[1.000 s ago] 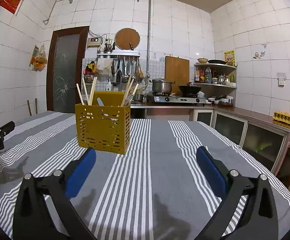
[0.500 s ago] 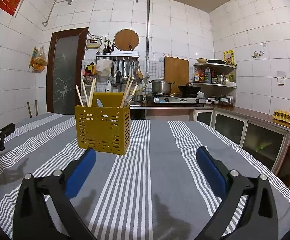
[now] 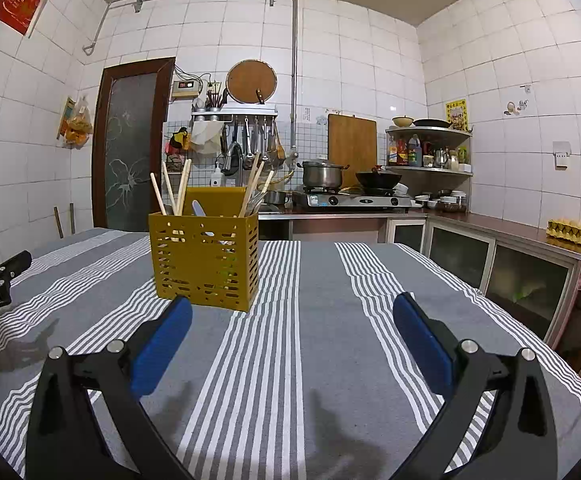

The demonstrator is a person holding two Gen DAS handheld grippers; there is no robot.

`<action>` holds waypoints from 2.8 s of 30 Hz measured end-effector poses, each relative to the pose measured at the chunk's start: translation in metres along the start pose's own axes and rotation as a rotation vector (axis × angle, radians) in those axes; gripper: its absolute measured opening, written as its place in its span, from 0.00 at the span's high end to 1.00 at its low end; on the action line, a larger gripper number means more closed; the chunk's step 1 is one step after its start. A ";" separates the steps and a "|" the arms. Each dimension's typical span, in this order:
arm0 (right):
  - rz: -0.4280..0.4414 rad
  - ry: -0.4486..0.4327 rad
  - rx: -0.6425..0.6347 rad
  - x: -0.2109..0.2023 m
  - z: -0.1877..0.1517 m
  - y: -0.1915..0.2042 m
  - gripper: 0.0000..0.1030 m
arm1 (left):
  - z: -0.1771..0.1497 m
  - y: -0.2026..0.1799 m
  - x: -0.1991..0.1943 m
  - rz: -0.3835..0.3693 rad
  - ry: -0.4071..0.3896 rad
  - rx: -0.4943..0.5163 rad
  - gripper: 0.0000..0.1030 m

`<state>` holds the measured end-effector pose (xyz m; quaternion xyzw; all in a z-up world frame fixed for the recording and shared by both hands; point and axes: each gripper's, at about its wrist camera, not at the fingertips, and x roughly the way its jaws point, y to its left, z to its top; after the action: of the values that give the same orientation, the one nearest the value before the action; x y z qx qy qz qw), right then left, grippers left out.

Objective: Organize utensils

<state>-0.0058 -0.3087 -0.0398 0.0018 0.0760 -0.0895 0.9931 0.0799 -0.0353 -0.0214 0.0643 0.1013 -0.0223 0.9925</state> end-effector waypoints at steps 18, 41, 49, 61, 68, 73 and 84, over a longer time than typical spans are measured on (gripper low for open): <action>0.000 0.000 0.001 0.000 0.000 0.000 0.05 | 0.000 0.000 0.000 0.000 0.001 0.001 0.05; 0.000 0.000 0.002 0.001 -0.001 0.000 0.05 | 0.000 0.001 0.001 -0.001 0.003 0.002 0.05; -0.001 0.003 0.000 0.000 -0.001 0.000 0.05 | -0.004 -0.002 0.003 -0.002 0.010 0.009 0.05; -0.001 0.002 0.001 0.000 -0.001 0.000 0.05 | -0.005 -0.002 0.005 -0.004 0.010 0.009 0.05; -0.001 0.003 0.001 0.000 -0.001 0.000 0.05 | -0.005 -0.002 0.005 -0.004 0.011 0.009 0.05; -0.001 0.002 0.001 0.000 -0.001 -0.001 0.05 | -0.005 -0.002 0.005 -0.004 0.011 0.008 0.05; -0.001 0.002 0.002 0.001 -0.001 -0.001 0.05 | -0.005 -0.002 0.005 -0.004 0.012 0.008 0.05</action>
<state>-0.0055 -0.3093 -0.0409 0.0027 0.0770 -0.0899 0.9930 0.0835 -0.0366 -0.0275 0.0682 0.1073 -0.0244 0.9916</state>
